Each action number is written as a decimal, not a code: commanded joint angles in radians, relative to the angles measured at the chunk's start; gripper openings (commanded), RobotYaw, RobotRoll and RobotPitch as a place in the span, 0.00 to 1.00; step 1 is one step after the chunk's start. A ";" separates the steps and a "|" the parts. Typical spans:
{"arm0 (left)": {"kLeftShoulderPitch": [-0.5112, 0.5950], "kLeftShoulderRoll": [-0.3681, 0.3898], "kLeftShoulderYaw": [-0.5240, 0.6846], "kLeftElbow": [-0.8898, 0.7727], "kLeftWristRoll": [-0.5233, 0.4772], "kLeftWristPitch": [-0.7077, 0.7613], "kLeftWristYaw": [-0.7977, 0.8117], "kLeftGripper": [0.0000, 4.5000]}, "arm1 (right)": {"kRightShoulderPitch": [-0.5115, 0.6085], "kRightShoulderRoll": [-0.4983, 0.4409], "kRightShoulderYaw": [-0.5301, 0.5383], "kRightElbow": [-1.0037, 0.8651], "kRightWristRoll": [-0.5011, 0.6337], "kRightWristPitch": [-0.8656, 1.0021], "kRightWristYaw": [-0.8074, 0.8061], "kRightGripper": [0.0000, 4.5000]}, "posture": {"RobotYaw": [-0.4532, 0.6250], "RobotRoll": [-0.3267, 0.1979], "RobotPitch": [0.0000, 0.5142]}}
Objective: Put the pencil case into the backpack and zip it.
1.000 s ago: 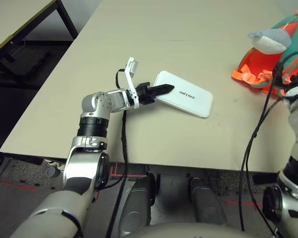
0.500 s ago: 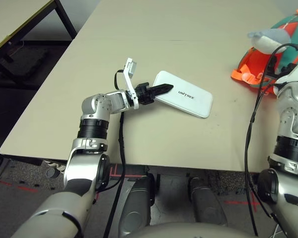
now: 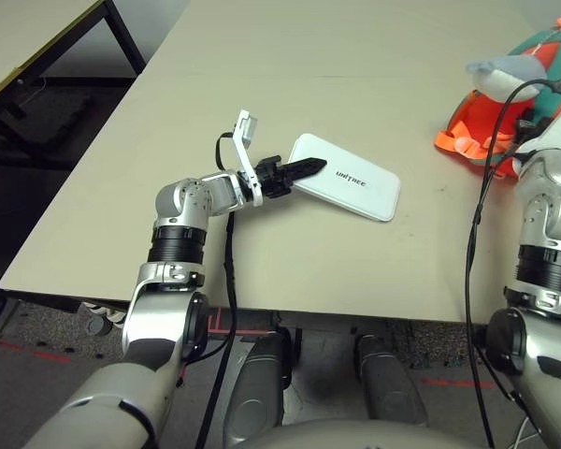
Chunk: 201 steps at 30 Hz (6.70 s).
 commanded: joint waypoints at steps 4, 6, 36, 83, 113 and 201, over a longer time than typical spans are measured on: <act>-0.009 0.013 -0.021 0.074 0.097 -0.069 0.064 0.33 | 0.048 -0.077 -0.005 -0.193 0.040 0.135 0.083 0.03 | 0.38 0.62 0.32; -0.019 0.019 -0.030 0.105 0.113 -0.100 0.059 0.33 | 0.109 -0.139 -0.031 -0.363 0.129 0.308 0.175 0.03 | 0.35 0.62 0.32; -0.346 0.103 -0.015 0.300 0.127 -0.239 -0.247 0.32 | 0.539 -0.540 -0.413 -0.710 1.235 0.858 0.091 0.03 | 0.28 0.62 0.34; -0.676 -0.145 -0.058 0.292 0.184 -0.368 -0.483 0.31 | 0.664 -0.564 -0.426 -0.718 1.029 0.766 0.417 0.03 | 0.29 0.62 0.42; -0.572 -0.442 -0.197 0.459 0.354 -0.533 -0.504 0.31 | 0.653 -0.472 -0.278 -0.788 1.129 0.576 0.261 0.03 | 0.18 0.62 0.37; -0.635 -0.145 -0.241 0.352 0.480 -0.584 -0.720 0.00 | 0.740 -0.311 -0.070 -0.864 0.994 0.304 0.131 0.03 | 0.09 0.62 0.45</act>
